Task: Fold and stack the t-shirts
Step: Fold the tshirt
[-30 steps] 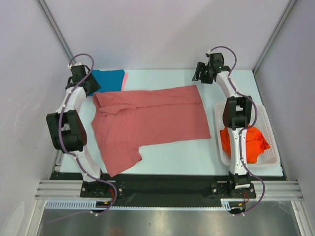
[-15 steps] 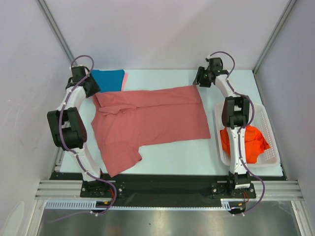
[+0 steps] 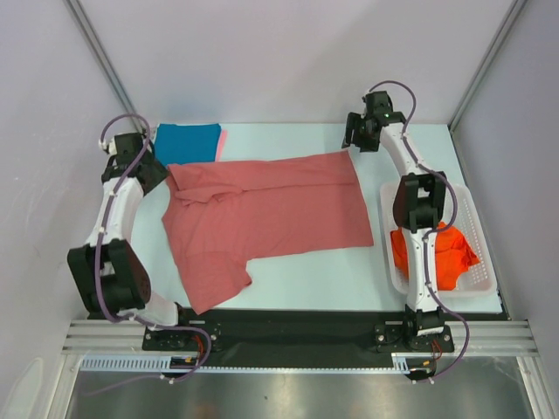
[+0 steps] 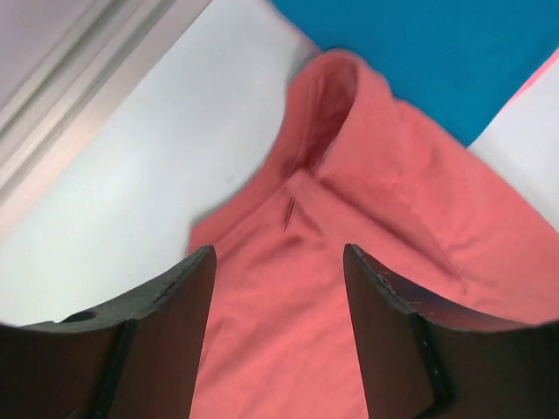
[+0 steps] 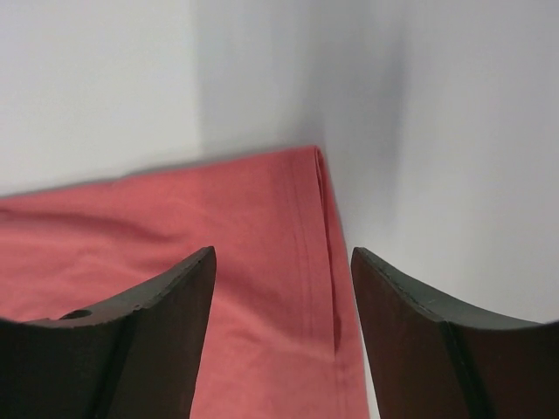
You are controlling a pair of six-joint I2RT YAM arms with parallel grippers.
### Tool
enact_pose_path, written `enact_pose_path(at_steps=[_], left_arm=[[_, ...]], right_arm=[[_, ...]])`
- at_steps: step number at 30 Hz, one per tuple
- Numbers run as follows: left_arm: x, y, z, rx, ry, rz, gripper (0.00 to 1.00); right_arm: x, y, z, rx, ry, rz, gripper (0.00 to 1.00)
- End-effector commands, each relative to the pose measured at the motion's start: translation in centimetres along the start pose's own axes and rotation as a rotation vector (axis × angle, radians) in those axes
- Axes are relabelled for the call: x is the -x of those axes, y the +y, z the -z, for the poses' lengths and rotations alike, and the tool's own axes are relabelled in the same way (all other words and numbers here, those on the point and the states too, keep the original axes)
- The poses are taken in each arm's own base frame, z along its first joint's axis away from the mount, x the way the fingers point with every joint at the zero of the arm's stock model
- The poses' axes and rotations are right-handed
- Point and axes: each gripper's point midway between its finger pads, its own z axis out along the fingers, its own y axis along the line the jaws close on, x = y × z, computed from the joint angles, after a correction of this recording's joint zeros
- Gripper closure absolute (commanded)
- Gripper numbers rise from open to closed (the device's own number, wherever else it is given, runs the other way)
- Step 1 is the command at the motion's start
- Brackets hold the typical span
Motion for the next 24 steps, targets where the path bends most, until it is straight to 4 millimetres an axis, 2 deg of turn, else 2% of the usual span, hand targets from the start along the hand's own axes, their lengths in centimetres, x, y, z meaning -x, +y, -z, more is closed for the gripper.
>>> enact_pose_path(at_steps=[1, 3, 4, 5, 6, 7, 8, 9, 10, 11, 12, 13, 14, 15, 16, 17, 19, 20, 24], left_arm=[[-5.2, 3.8, 2.5, 0.140, 0.125, 0.088, 0.34], [-7.3, 4.3, 3.9, 0.133, 0.170, 0.145, 0.39], [-9.6, 5.2, 4.1, 0.148, 0.222, 0.158, 0.41], [-10.9, 5.3, 4.5, 0.145, 0.248, 0.195, 0.41], [-11.5, 5.5, 5.5, 0.125, 0.253, 0.217, 0.42], [-13.8, 6.0, 5.7, 0.129, 0.304, 0.226, 0.42], [-14.6, 6.3, 6.1, 0.132, 0.314, 0.264, 0.42], [-15.2, 6.5, 6.9, 0.122, 0.320, 0.281, 0.41], [-16.4, 7.2, 7.0, 0.146, 0.339, 0.289, 0.41], [-17.0, 7.5, 7.3, 0.155, 0.348, 0.310, 0.40], [-17.6, 7.7, 7.7, 0.158, 0.362, 0.322, 0.38], [-18.7, 8.1, 7.7, 0.170, 0.390, 0.323, 0.37], [-19.8, 8.6, 7.9, 0.193, 0.416, 0.332, 0.36], [-19.8, 8.6, 7.9, 0.191, 0.416, 0.337, 0.36], [-20.6, 8.9, 7.8, 0.199, 0.433, 0.336, 0.36], [-20.8, 8.9, 7.7, 0.199, 0.436, 0.337, 0.36], [-21.6, 9.3, 7.6, 0.207, 0.446, 0.342, 0.36], [-21.8, 9.3, 7.6, 0.206, 0.448, 0.345, 0.36], [-23.2, 10.0, 7.2, 0.223, 0.464, 0.362, 0.37]], right_arm=[[2.2, 2.3, 8.0, -0.034, -0.044, 0.017, 0.31], [0.6, 3.3, 9.1, -0.058, 0.001, 0.040, 0.31], [-0.8, 3.5, 9.8, -0.071, 0.047, 0.047, 0.30], [-1.0, 4.2, 11.5, -0.072, 0.040, 0.061, 0.30], [-3.6, 3.8, 11.3, -0.095, 0.106, 0.069, 0.30], [-4.6, 4.9, 11.9, -0.081, 0.111, 0.087, 0.31], [-4.4, 6.1, 14.1, -0.034, 0.076, 0.087, 0.31], [-7.8, 5.4, 13.6, -0.040, 0.150, 0.077, 0.31], [-8.5, 6.6, 14.0, -0.011, 0.141, 0.087, 0.31], [-9.6, 7.3, 15.1, 0.014, 0.149, 0.095, 0.31], [-11.0, 7.6, 15.2, 0.018, 0.176, 0.112, 0.31], [-14.2, 7.9, 14.9, 0.013, 0.246, 0.145, 0.31], [-15.2, 8.3, 15.4, 0.021, 0.259, 0.165, 0.31], [-16.4, 8.3, 15.6, 0.020, 0.282, 0.175, 0.32], [-17.4, 8.5, 15.6, 0.027, 0.289, 0.181, 0.32], [-19.5, 8.1, 15.4, 0.018, 0.327, 0.192, 0.32], [-20.1, 8.0, 15.6, 0.020, 0.306, 0.198, 0.33], [-21.2, 7.5, 15.4, 0.011, 0.329, 0.204, 0.34], [-22.4, 6.9, 15.0, 0.005, 0.338, 0.227, 0.37]])
